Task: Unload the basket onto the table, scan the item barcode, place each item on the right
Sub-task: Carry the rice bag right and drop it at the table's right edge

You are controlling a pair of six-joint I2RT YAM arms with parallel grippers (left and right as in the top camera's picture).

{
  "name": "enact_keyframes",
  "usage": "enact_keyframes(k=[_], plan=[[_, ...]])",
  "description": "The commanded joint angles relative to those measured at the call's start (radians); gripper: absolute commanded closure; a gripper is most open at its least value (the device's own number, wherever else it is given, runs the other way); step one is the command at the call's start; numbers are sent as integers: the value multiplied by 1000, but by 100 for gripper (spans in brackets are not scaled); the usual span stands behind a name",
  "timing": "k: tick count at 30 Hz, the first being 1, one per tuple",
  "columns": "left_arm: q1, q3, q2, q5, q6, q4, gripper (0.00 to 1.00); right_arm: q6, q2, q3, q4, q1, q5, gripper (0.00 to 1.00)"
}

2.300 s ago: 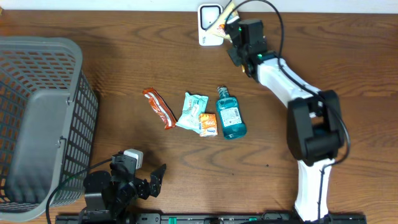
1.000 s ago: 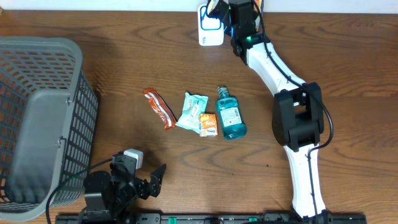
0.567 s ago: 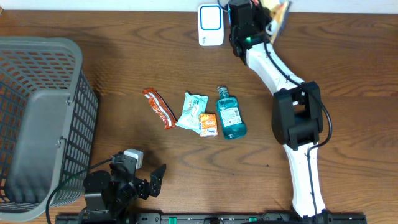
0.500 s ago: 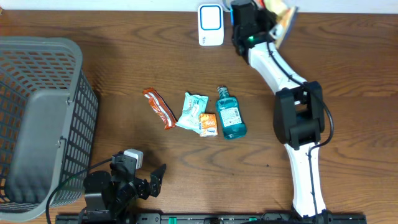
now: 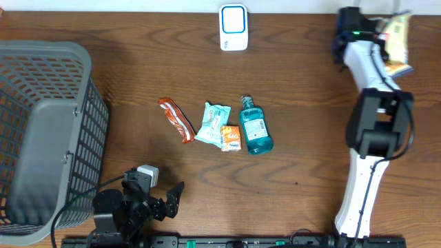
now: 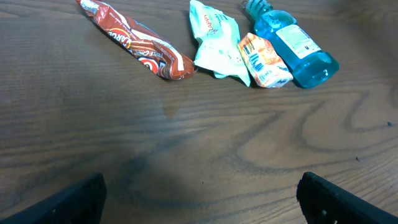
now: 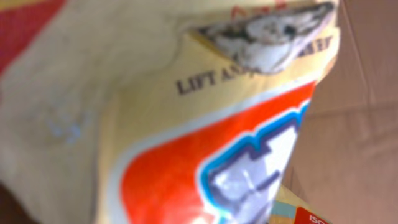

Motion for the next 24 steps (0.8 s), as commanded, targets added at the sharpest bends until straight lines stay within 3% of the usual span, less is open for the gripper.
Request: enact_keyframes(k=[1,3,7,10,11,14,19,24], plan=[[7,4,-1,2,-2,-4,2,132,-29,17,-11,-82,10,99],[7,4,-1,2,-2,-4,2,193,-29,17,-49,-123,11,98],[7,4,-1,2,-2,-4,2,505,-29,17,-233,-245,-80,94],[7,4,-1,2,-1,-4,2,533,-29,17,-272,-315,-249,90],[7,4,-1,2,-2,-4,2,533,-29,18,-282,-328,-285,59],[7,4,-1,2,-2,-4,2,534,-30,19,-304,-347,-318,1],[7,4,-1,2,-2,-4,2,608,-86,19,-364,-333,-250,1],[7,4,-1,2,-2,-4,2,624,-213,19,-423,-266,-354,1]])
